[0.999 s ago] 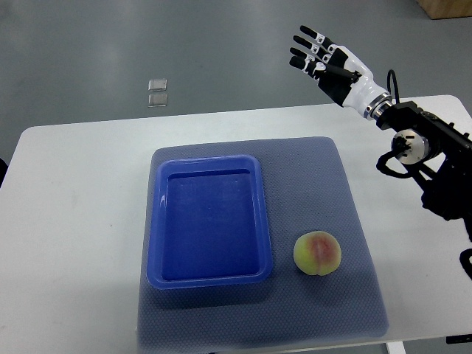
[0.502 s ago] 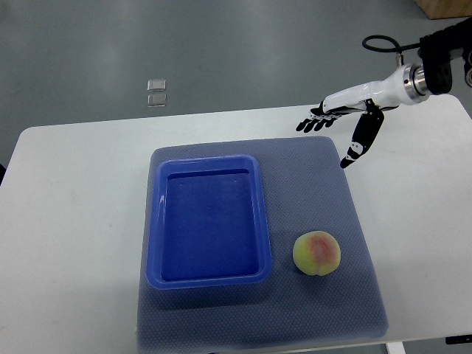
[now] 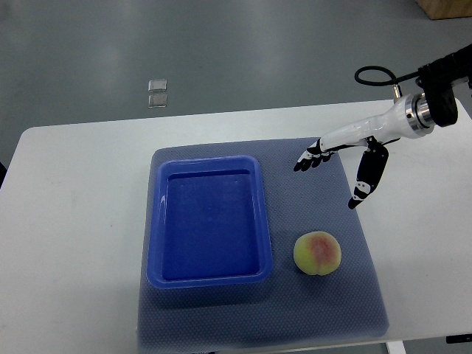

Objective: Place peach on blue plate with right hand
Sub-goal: 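Lower the right hand beside the peach, fingers open around it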

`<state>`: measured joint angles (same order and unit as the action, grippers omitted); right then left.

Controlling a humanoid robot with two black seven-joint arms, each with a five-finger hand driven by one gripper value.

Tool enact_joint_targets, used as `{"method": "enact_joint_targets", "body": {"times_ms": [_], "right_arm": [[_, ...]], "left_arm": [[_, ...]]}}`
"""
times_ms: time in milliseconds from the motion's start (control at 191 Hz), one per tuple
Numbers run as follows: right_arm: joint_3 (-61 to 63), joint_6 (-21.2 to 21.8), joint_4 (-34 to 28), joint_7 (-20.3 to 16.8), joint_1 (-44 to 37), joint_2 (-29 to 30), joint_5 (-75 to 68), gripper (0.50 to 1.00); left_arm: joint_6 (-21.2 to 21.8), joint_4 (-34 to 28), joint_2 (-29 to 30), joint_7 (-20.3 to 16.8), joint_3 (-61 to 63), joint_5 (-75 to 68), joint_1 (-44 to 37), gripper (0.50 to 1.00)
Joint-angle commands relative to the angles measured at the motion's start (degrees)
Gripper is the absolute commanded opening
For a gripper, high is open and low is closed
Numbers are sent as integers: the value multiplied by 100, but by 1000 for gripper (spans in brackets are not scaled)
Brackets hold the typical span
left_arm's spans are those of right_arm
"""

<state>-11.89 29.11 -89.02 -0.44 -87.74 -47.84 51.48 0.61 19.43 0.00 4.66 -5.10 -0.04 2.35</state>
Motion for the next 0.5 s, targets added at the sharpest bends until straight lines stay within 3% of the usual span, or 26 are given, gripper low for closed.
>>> {"method": "enact_joint_targets", "body": {"times_ms": [0, 105, 497], "right_arm": [[20, -600, -28, -26, 416, 64, -6, 928], [38, -934, -36, -26, 740, 117, -6, 930], [583, -1066, -168, -26, 1989, 82, -6, 930]], "left_arm": [[0, -9, 0, 9, 1, 4, 11, 1000], [0, -18, 0, 9, 1, 4, 11, 1000], [0, -36, 0, 9, 9, 4, 2, 1000]]}}
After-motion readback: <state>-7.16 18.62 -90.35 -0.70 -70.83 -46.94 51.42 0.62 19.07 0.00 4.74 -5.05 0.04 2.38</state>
